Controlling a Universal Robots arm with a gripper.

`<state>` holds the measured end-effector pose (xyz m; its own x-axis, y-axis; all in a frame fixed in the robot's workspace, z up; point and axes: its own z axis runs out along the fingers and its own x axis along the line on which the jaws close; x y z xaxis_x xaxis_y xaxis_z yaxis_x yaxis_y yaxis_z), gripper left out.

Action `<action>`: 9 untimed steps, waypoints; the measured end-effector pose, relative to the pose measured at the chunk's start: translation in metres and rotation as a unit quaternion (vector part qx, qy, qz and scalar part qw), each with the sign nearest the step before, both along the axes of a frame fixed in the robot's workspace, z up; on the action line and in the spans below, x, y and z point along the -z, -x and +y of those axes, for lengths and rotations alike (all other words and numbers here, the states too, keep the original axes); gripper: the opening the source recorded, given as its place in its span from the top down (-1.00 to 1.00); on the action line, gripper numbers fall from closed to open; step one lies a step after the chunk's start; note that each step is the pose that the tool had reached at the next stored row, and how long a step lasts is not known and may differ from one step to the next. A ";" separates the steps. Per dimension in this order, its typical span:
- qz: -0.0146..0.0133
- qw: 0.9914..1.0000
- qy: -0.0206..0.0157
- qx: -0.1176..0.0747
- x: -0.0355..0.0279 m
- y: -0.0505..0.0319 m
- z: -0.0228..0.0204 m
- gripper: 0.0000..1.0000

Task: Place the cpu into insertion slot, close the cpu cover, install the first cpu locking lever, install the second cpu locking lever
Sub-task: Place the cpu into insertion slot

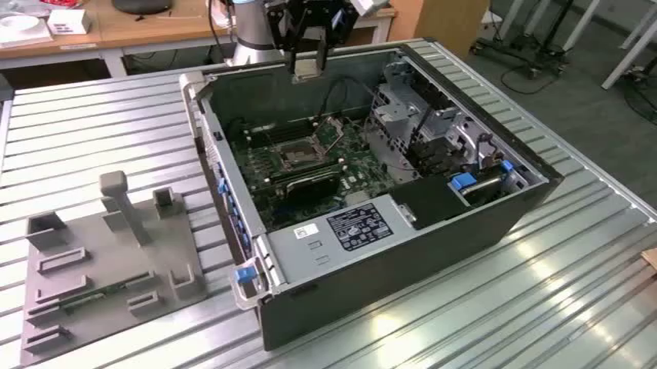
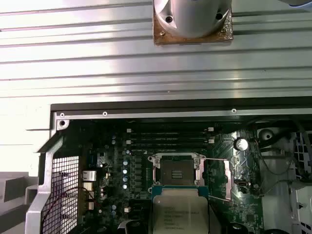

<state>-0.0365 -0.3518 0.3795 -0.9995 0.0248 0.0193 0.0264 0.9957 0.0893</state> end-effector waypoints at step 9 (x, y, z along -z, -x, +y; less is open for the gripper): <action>0.000 1.000 0.000 0.000 0.0007 0.0000 0.0000 -0.08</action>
<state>-0.0365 -0.3518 0.3788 -0.9995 0.0248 0.0194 0.0264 0.9957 0.0892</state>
